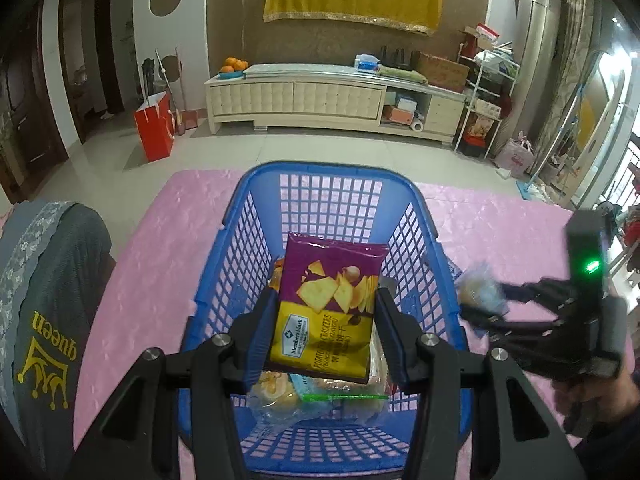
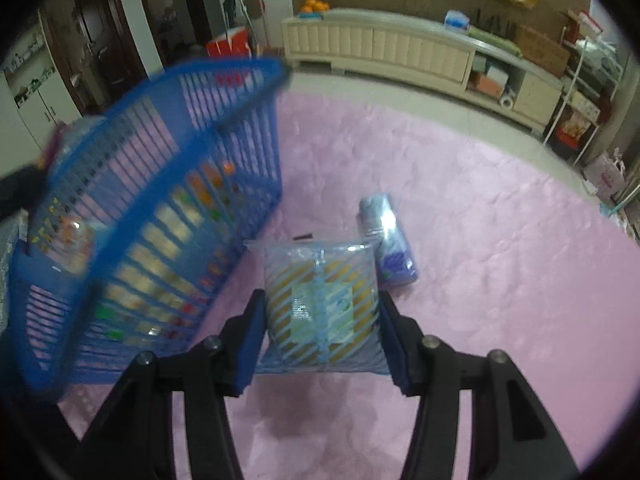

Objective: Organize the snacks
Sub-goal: 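Open the left gripper over the basket while the right gripper carries the cookie bag, then lower the cookie bag into the basket and open the right gripper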

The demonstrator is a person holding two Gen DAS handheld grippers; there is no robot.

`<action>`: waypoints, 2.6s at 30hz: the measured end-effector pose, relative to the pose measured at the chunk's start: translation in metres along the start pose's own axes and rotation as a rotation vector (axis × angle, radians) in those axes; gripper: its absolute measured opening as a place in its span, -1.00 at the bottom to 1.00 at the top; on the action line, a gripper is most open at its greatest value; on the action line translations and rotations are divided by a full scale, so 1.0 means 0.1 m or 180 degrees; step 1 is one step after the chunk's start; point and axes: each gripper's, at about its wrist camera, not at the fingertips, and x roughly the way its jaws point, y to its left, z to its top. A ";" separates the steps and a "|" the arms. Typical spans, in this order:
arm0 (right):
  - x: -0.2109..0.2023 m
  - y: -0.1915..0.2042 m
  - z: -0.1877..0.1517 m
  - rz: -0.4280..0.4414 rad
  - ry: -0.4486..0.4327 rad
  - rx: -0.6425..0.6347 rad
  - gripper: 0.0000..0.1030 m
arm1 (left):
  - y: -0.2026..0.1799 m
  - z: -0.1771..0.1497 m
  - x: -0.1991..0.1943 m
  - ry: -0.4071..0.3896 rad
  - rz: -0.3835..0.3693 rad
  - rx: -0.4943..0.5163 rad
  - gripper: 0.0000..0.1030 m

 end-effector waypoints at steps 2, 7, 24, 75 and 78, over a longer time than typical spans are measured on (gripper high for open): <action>-0.16 0.05 0.05 0.0017 -0.0094 0.0004 0.12 | 0.03 0.03 -0.06 -0.0011 -0.0025 0.0013 -0.10; -0.66 0.24 0.21 0.0155 -0.0357 -0.0024 0.12 | 0.12 0.15 -0.18 -0.0043 -0.0105 0.0034 -0.10; -0.58 0.71 0.43 0.0246 -0.0358 -0.0195 0.12 | 0.37 0.31 0.10 0.0192 -0.0170 0.0198 -0.09; 0.17 1.45 0.66 0.0375 0.0273 -0.0785 0.12 | 1.02 -0.17 -0.06 0.0286 0.0177 -0.0130 0.43; 0.25 1.44 0.64 0.0353 0.0344 -0.0794 0.12 | 1.02 -0.20 -0.01 0.0321 0.0191 -0.0139 0.43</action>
